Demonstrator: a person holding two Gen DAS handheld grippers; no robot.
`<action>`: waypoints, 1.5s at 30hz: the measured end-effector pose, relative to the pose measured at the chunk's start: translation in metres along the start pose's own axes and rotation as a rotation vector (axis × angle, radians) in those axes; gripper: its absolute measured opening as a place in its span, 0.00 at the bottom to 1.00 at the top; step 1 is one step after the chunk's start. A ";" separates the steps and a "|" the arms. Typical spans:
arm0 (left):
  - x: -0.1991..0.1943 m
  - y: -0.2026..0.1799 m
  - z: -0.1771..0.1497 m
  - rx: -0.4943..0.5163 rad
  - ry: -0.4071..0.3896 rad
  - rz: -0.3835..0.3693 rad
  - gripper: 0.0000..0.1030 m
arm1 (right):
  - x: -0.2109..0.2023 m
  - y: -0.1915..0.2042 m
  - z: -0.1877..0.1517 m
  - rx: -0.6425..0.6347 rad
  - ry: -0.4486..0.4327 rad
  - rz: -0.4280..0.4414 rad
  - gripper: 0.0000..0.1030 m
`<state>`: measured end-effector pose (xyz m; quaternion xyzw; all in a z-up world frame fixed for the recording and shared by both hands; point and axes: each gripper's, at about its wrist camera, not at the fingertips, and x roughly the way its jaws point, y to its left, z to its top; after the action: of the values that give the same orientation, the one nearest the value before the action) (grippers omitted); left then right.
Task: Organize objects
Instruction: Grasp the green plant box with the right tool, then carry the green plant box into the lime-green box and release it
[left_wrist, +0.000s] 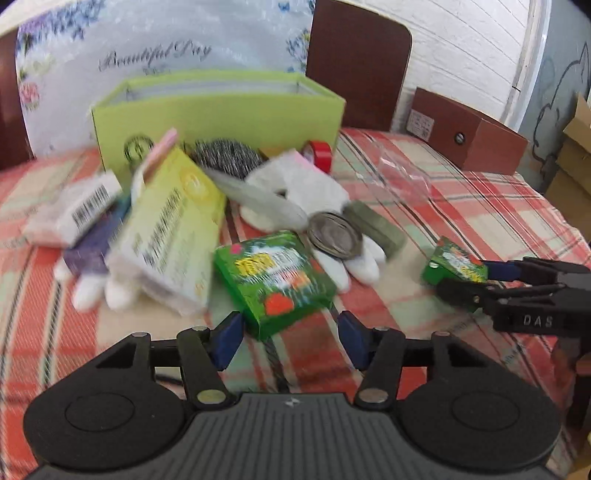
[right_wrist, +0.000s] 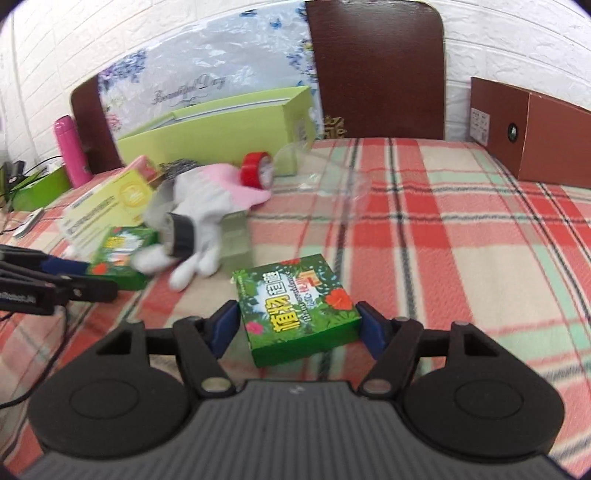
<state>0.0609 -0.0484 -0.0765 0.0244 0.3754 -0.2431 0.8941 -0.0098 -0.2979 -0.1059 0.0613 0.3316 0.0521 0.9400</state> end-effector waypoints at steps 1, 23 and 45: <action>0.000 -0.003 -0.001 0.008 -0.007 0.018 0.59 | -0.003 0.006 -0.003 -0.005 0.002 0.015 0.66; 0.000 0.006 0.005 -0.039 0.031 0.084 0.73 | 0.002 0.028 -0.003 -0.053 0.016 0.024 0.68; -0.025 0.004 0.015 -0.065 -0.039 0.038 0.66 | 0.000 0.044 0.026 -0.059 -0.021 0.100 0.60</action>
<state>0.0576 -0.0384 -0.0495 -0.0022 0.3651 -0.2143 0.9060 0.0037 -0.2571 -0.0791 0.0506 0.3166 0.1083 0.9410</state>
